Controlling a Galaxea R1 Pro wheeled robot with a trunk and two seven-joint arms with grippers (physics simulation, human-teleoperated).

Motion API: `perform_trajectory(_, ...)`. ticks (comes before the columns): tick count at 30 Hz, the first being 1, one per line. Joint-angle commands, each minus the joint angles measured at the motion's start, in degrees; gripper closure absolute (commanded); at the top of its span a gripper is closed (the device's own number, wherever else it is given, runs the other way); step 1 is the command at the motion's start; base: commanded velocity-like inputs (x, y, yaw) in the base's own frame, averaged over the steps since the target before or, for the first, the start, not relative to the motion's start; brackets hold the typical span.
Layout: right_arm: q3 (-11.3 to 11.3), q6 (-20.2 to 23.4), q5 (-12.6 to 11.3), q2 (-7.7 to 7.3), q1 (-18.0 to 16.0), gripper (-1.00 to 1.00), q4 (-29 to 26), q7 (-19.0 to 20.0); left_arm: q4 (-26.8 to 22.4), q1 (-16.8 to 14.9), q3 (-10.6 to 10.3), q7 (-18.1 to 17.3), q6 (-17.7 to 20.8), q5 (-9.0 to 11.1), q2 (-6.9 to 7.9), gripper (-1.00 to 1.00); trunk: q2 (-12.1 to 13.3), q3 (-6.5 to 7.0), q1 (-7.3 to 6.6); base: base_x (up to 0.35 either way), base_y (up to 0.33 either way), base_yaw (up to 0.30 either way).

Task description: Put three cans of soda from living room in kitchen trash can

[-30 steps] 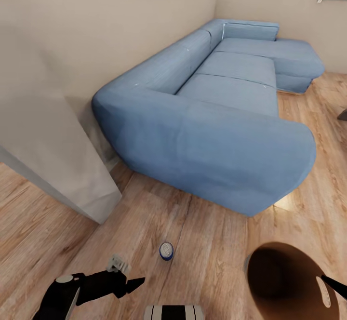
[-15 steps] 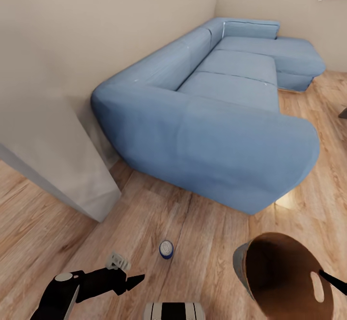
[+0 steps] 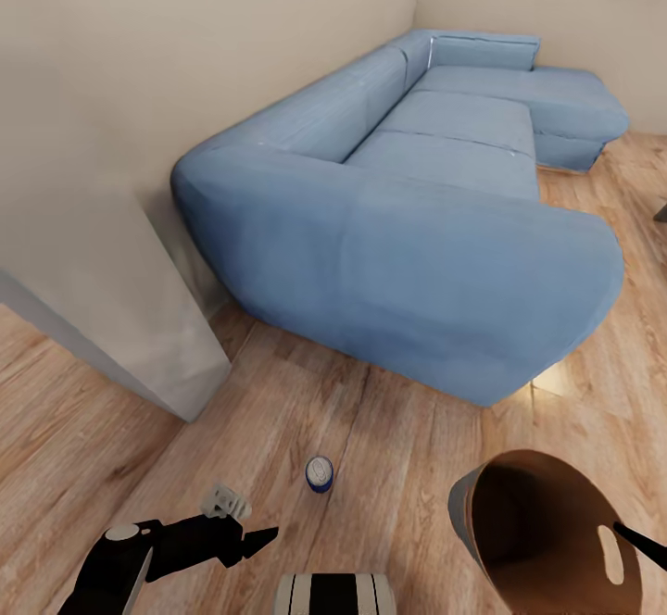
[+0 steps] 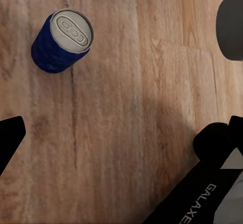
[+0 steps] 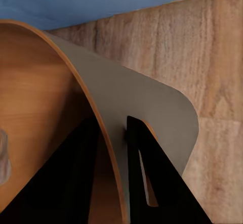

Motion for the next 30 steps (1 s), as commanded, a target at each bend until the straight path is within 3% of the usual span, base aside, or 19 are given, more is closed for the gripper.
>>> perform_trajectory(1, 0.0, 0.2, -0.4, -0.03, 0.0, 1.00, 0.0, 0.1, 0.0, 0.0, 0.0, 0.0, 0.0, 0.0, 0.00, -1.00, 0.0, 0.00, 0.00, 0.000, 0.000, 0.000)
perform_trajectory(30, -0.1, 0.3, -0.4, -0.10, 0.0, 1.00, 0.0, 0.1, 0.2, 0.0, -0.3, 0.5, -0.8, -0.6, 0.09, -1.00, 0.0, 0.00, 0.00, 0.000, 0.000, 0.000)
